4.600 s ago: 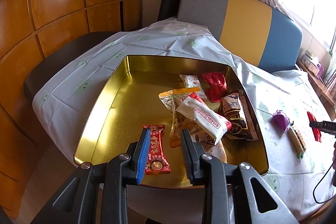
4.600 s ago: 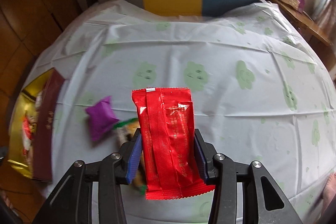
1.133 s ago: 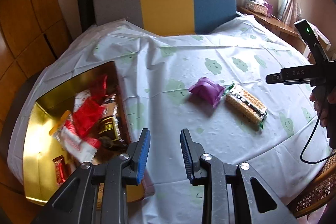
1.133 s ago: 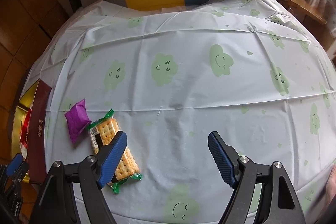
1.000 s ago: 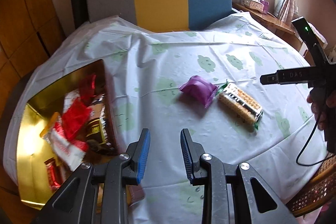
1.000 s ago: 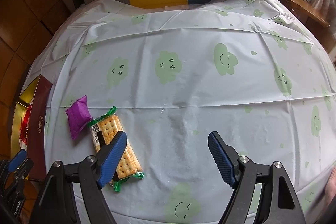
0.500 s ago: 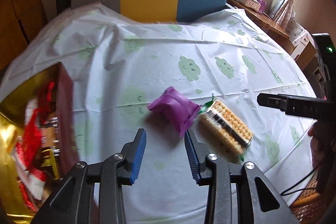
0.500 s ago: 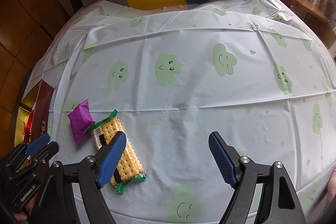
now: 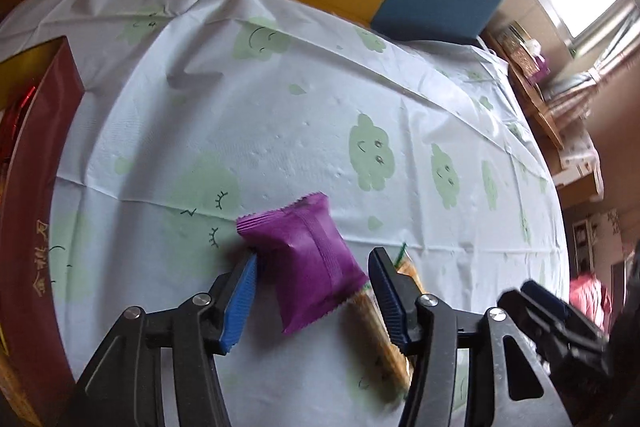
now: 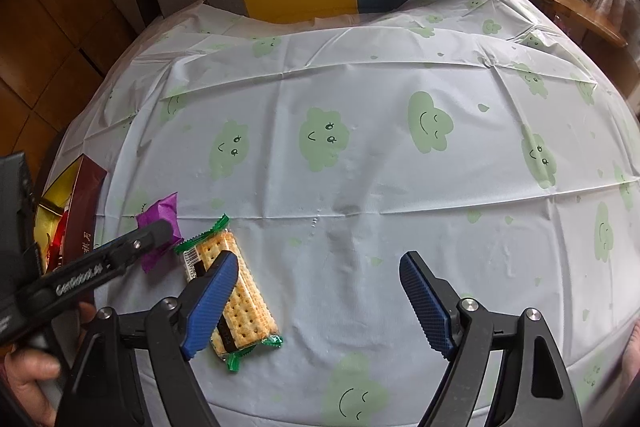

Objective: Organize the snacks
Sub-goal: 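Grasp the purple pouch with the left gripper, then lift the purple pouch with the left gripper while the right gripper grasps the green-ended cracker packet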

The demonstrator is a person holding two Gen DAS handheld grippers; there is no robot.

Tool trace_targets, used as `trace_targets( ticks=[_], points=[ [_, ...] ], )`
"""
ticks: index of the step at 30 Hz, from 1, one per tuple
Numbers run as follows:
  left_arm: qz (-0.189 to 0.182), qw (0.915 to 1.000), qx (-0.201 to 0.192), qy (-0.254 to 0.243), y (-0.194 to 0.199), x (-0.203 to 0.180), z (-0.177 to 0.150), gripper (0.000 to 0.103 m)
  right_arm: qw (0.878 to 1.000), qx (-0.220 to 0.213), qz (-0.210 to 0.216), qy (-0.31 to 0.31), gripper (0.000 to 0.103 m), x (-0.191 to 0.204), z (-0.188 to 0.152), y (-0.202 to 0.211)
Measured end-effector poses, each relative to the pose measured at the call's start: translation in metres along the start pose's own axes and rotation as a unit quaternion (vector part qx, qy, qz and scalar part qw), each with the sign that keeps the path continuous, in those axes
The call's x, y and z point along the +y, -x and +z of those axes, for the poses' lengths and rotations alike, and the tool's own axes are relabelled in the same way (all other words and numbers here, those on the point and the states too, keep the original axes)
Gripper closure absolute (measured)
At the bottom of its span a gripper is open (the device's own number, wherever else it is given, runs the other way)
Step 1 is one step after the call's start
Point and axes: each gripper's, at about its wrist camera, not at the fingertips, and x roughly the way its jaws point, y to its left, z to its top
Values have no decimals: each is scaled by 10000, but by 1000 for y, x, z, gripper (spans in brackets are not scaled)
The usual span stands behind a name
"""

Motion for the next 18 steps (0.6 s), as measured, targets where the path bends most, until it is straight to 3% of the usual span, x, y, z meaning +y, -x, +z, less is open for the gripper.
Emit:
trace_targets(
  ticks=[5, 7, 12, 18],
  points=[
    [204, 9994, -127, -233, -5, -7, 4, 48, 9999, 21, -72, 68, 20, 1, 0, -3],
    [446, 9977, -214, -473, -5, -9, 0, 63, 9998, 51, -70, 162, 20, 4, -1, -5],
    [536, 9932, -352, -975, 9, -2, -15, 64, 9981, 281, -2, 549, 20, 19, -8, -16],
    [717, 9885, -636, -1170, 39, 14, -38, 64, 9903, 529, 147, 1275, 20, 48, -25, -30]
  ],
)
